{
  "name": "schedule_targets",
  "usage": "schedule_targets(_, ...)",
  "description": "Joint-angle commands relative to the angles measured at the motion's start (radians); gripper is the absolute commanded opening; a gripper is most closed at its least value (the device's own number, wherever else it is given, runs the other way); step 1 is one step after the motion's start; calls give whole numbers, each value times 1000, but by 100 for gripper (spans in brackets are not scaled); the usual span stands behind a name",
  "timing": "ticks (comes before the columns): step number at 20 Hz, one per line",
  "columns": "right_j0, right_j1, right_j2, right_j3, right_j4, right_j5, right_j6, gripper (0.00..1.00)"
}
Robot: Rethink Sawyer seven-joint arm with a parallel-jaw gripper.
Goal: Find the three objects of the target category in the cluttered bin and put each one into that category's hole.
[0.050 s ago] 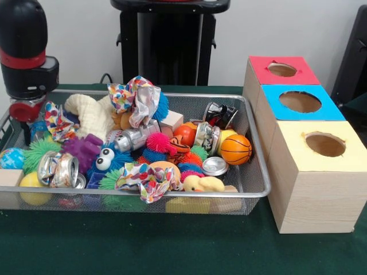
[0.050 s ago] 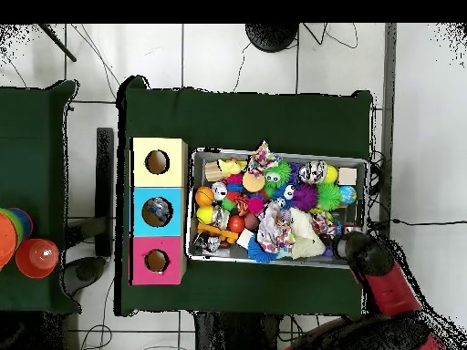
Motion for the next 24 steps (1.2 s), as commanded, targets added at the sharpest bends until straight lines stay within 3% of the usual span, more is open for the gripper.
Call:
schedule_targets(1, -3, 141, 189, -23, -8, -48, 123, 100)
schedule_targets(4, 8, 144, 174, -31, 0, -2, 114, 100)
schedule_targets(12, 67, 164, 67, -149, -47, 308, 3, 100)
schedule_targets(17, 49, 177, 69, -177, -74, 408, -30, 100)
schedule_targets(24, -23, 210, 129, -212, -107, 586, -95, 100)
